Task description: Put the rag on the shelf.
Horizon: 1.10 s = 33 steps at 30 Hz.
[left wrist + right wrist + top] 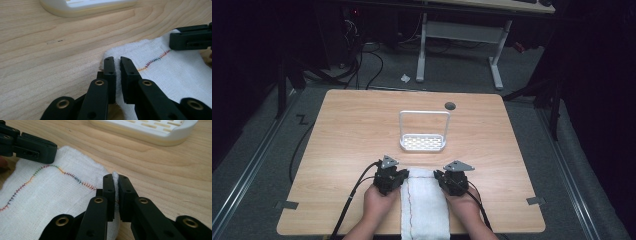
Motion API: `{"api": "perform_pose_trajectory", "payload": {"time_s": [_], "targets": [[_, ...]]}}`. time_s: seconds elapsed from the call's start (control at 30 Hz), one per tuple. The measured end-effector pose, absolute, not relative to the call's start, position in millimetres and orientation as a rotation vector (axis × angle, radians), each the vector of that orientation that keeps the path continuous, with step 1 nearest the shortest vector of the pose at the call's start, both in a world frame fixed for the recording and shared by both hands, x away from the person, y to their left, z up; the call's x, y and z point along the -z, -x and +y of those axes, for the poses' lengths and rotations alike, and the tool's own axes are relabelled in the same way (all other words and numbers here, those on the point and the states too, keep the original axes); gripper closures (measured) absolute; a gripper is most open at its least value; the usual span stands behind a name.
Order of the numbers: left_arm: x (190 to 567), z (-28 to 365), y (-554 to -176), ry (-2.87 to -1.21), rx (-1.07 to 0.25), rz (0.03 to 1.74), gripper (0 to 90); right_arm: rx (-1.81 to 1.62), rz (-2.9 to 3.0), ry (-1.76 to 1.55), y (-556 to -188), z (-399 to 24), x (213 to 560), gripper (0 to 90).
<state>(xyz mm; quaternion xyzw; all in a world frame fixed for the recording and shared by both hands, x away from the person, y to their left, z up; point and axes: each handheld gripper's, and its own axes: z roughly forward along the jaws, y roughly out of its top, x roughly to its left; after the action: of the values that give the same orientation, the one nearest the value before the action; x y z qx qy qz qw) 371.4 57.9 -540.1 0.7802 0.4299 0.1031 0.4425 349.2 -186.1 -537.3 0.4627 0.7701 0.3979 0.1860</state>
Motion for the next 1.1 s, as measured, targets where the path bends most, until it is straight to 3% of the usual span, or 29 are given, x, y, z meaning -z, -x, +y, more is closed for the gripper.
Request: {"api": "perform_pose_trajectory", "payload": {"time_s": [0.37,1.1], "targets": [[523.4,54.5,-342.2,-1.767,-0.408,1.028,84.0,-1.212,2.021,-1.15,-324.8,-185.9,519.1,85.7],[460.9,50.1,-348.4,-1.645,-0.489,0.922,84.0,-1.311,1.833,-1.005,-327.3,-188.0,455.8,85.7]]}}
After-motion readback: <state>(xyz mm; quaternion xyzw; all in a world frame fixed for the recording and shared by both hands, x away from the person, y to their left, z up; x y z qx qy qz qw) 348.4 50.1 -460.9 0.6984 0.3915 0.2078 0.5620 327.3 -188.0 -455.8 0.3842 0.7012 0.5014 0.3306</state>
